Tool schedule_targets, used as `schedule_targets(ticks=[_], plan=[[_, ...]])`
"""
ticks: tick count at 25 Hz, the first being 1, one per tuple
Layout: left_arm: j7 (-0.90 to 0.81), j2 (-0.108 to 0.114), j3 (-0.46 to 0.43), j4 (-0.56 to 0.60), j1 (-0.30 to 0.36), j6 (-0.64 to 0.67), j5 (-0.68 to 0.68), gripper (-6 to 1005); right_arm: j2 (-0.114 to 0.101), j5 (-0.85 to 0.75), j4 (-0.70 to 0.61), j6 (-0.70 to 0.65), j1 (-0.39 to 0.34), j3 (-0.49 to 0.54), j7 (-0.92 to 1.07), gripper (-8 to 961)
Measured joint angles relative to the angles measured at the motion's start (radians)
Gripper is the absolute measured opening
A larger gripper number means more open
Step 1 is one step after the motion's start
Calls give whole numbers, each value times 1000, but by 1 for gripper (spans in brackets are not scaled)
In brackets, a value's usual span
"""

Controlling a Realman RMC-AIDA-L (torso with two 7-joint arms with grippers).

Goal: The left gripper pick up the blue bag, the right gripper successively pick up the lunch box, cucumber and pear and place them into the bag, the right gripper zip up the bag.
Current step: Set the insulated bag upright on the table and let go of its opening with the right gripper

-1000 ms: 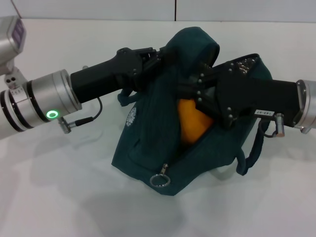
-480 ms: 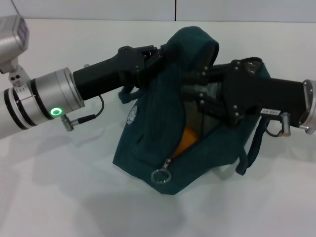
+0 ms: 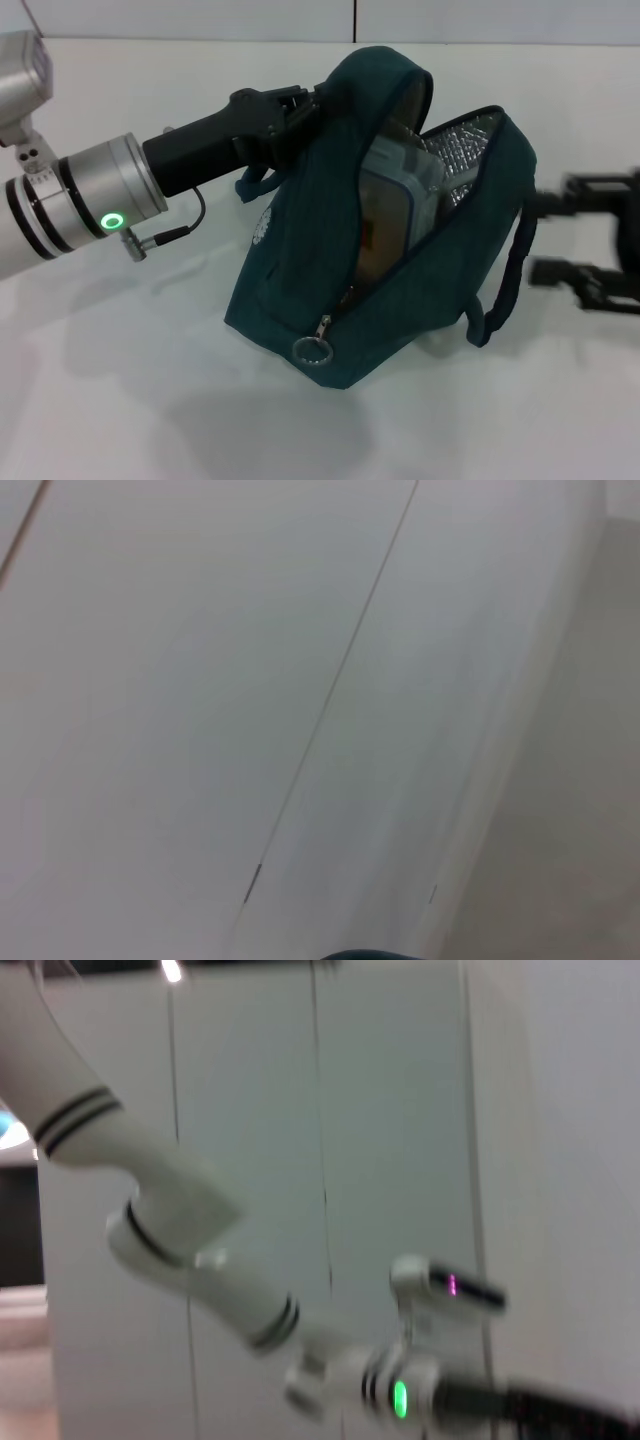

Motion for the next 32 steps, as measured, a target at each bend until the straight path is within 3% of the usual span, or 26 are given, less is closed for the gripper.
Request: schedule_targets(ticks=[2, 4, 7, 8, 9, 13, 19, 27, 32], plan=[[0, 0, 0, -2, -2, -2, -1, 179, -15, -117, 3, -15, -1, 71, 54, 530], [0, 0, 0, -2, -9, -11, -1, 179, -9, -225, 11, -10, -1, 125, 86, 529], [0, 0, 0, 11, -30, -32, 0, 180, 23, -344, 20, 28, 4, 165, 94, 527], [0, 0, 0, 16, -34, -36, 1, 180, 52, -412, 22, 54, 24, 167, 97, 520], [1, 0, 0, 21, -36, -39, 1, 181, 52, -412, 22, 54, 24, 167, 97, 512], [2, 1, 0, 23, -37, -40, 1, 182, 112, -528, 23, 101, 80, 166, 104, 478], [2, 0, 0, 23, -37, -40, -1, 184, 141, -566, 23, 130, 112, 156, 109, 410], [5, -1, 0, 23, -26, -41, -5, 186, 148, -550, 23, 144, 109, 159, 88, 306], [27, -2, 0, 31, -3, -41, -13, 188, 146, -465, 23, 131, 56, 218, 19, 223]])
